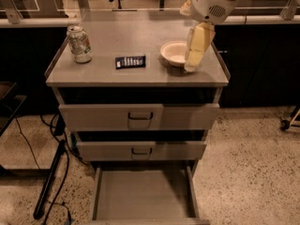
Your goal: Place rxbar blueberry into bottom drawer
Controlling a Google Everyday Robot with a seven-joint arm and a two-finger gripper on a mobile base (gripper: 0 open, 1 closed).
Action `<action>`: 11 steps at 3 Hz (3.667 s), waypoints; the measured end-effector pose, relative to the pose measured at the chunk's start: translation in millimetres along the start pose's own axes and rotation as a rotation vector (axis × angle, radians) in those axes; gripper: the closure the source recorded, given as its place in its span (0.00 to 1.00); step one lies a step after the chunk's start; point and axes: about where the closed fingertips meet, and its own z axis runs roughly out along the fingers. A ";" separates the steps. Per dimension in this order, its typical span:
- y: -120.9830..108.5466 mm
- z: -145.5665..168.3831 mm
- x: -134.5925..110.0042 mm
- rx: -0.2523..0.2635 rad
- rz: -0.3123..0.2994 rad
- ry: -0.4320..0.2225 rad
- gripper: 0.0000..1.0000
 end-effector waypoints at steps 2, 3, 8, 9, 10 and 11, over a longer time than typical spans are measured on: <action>-29.4 26.7 -14.0 -0.014 -0.015 -0.047 0.00; -43.7 49.4 -28.8 -0.010 0.018 0.027 0.00; -90.7 84.5 -87.9 -0.034 -0.089 -0.052 0.00; -95.3 98.1 -94.3 -0.056 -0.121 -0.045 0.00; -100.3 105.2 -99.6 -0.062 -0.135 -0.055 0.00; -103.9 114.0 -105.7 -0.072 -0.150 -0.067 0.00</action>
Offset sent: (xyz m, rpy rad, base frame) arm 0.0262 0.0157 -0.0096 0.0302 0.0144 0.0229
